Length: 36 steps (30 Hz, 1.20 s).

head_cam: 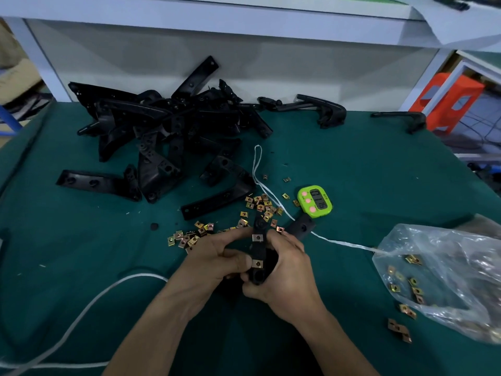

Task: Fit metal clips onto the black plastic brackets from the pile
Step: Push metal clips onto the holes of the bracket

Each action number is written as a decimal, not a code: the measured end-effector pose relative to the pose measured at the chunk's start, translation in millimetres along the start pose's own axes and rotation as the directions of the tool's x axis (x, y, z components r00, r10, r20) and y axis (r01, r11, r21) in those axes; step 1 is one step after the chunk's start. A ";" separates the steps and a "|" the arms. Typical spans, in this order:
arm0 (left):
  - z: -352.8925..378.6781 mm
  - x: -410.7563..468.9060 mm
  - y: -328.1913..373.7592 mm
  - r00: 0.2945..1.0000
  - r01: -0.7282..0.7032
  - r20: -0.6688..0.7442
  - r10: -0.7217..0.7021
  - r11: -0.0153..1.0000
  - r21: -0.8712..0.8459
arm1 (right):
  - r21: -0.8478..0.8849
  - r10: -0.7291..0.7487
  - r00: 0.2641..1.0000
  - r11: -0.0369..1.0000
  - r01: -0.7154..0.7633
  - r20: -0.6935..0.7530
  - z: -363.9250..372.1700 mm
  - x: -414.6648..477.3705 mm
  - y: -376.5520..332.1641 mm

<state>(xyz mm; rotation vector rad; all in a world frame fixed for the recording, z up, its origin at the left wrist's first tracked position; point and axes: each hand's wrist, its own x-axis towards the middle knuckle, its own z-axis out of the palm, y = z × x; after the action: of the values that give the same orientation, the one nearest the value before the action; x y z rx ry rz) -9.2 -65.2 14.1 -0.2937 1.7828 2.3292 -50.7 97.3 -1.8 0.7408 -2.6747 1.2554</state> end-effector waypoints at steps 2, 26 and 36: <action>1.5 0.5 -0.6 1.000 -0.025 -0.006 0.026 0.999 0.027 | 0.000 0.013 1.000 1.000 -0.013 0.010 -0.3 -0.7 0.8; 20.1 -8.4 2.0 0.989 -0.110 -0.084 0.120 0.988 0.111 | -0.111 -0.019 0.998 0.993 0.026 0.064 -10.7 -5.2 -2.4; 83.5 -22.5 -0.6 0.944 -0.212 -0.221 0.246 0.963 0.165 | -0.310 0.011 0.995 0.950 -0.042 -0.102 -29.8 -19.8 -2.3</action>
<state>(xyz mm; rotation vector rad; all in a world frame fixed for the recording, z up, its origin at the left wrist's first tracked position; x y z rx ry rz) 9.4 14.9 41.1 -0.3784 2.1927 2.3911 -35.7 125.9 13.7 0.5828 -2.7147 0.8168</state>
